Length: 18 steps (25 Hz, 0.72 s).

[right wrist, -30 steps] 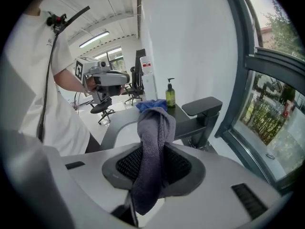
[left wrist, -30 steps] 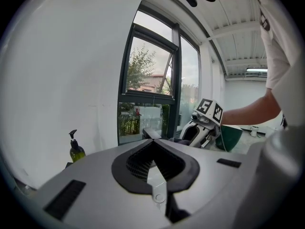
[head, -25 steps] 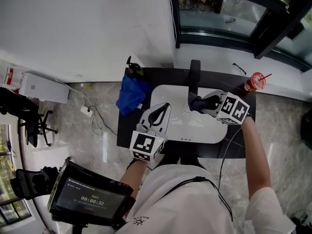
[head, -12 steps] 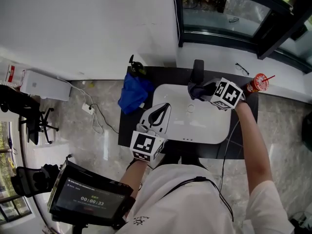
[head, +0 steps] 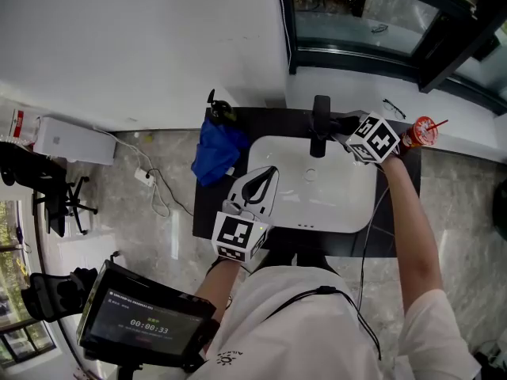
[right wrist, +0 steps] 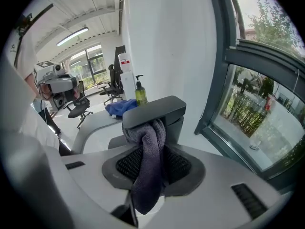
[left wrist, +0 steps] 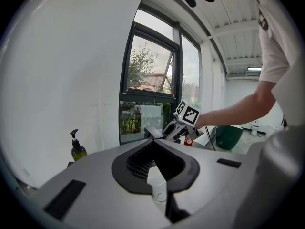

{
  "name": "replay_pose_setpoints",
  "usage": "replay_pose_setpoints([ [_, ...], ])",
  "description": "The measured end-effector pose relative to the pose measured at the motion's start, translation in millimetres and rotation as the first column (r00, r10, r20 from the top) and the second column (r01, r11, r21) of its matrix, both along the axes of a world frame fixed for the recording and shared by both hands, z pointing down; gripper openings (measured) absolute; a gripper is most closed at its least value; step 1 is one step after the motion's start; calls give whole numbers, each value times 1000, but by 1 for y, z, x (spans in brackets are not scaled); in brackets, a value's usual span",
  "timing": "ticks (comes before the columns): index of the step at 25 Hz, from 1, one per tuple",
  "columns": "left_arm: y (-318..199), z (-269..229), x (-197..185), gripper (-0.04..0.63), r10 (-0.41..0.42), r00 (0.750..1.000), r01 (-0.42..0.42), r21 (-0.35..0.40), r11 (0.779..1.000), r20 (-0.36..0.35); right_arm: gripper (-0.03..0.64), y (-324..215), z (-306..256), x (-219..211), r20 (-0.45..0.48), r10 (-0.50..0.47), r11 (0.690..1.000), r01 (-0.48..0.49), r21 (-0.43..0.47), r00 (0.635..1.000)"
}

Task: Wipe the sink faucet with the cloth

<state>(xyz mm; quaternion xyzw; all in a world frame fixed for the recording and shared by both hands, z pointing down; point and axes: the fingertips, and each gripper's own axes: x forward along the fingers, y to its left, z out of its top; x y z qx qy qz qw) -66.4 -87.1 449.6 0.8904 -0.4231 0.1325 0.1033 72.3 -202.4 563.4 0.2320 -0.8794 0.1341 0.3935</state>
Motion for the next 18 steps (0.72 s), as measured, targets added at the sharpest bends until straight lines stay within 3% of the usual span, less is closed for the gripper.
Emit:
replay_pose_setpoints([
  [11, 4, -7, 5, -6, 12, 1000, -12, 10, 1000, -5, 120, 10, -9, 48, 7, 122, 992, -122, 27, 992],
  [15, 9, -8, 3, -6, 14, 1000, -13, 11, 1000, -7, 121, 18, -29, 69, 63, 174, 983, -178, 54, 983],
  [18, 13, -9, 4, -6, 16, 1000, -16, 12, 1000, -10, 121, 33, -53, 62, 133, 127, 987, -139, 82, 983],
])
